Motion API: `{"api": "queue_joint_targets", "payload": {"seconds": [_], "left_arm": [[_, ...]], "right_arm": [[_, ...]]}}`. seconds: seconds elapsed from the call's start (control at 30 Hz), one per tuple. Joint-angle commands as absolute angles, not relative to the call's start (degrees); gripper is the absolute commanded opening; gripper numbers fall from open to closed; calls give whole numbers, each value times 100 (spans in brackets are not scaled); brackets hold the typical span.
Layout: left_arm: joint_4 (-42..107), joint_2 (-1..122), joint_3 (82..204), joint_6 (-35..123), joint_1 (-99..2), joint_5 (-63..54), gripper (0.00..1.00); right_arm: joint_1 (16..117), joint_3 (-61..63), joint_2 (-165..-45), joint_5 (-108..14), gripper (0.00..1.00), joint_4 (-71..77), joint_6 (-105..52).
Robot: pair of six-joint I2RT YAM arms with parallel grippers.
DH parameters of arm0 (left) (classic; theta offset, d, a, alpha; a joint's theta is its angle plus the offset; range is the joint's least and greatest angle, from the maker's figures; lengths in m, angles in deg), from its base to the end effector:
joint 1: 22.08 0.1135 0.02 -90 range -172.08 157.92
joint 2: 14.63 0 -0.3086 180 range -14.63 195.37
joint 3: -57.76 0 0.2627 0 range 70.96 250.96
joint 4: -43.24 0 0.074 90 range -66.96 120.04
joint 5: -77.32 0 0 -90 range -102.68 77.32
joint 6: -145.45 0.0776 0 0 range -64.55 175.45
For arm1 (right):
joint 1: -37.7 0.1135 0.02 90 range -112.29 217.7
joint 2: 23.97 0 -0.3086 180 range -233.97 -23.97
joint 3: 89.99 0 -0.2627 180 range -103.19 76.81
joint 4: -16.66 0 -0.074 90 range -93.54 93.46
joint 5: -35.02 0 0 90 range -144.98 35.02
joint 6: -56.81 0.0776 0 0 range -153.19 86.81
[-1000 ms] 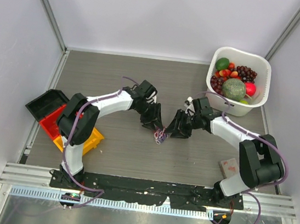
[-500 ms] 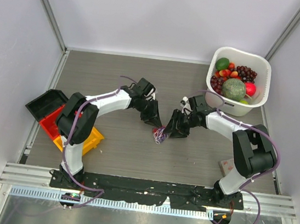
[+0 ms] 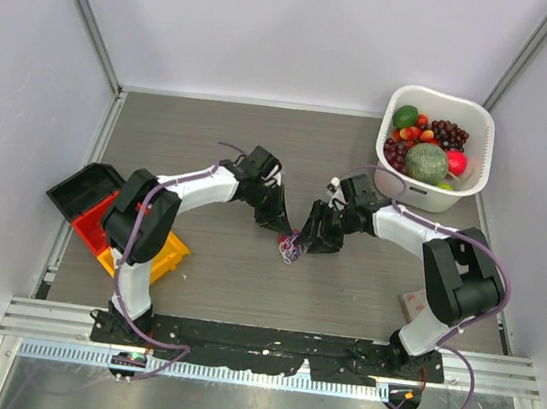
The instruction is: Untangle the cables
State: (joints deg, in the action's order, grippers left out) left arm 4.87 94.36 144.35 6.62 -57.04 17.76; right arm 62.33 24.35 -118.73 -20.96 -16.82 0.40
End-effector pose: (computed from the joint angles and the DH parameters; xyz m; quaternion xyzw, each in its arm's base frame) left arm 0.3316 -0.2798 0.1822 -0.0470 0.9349 -0.3517 0.0116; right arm 0.2899 0.1807 0.1705 0.0034 0.9316 0.3586 0.0598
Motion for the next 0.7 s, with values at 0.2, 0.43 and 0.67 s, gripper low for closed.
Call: {"api": "queue_joint_targets", "payload": {"seconds": [0.2, 0.43, 0.67], "left_arm": [[693, 8189, 14312, 457, -5802, 2380, 0], [-650, 6626, 15066, 1430, -5802, 802, 0], [5, 4798, 15472, 1968, -5794, -1178, 0]], "right_arm": [[7267, 2390, -11547, -3325, 39, -1096, 819], [7304, 3303, -10703, -4757, 9, -1411, 1243], [7260, 3822, -9588, -5776, 14, -2115, 1305]]}}
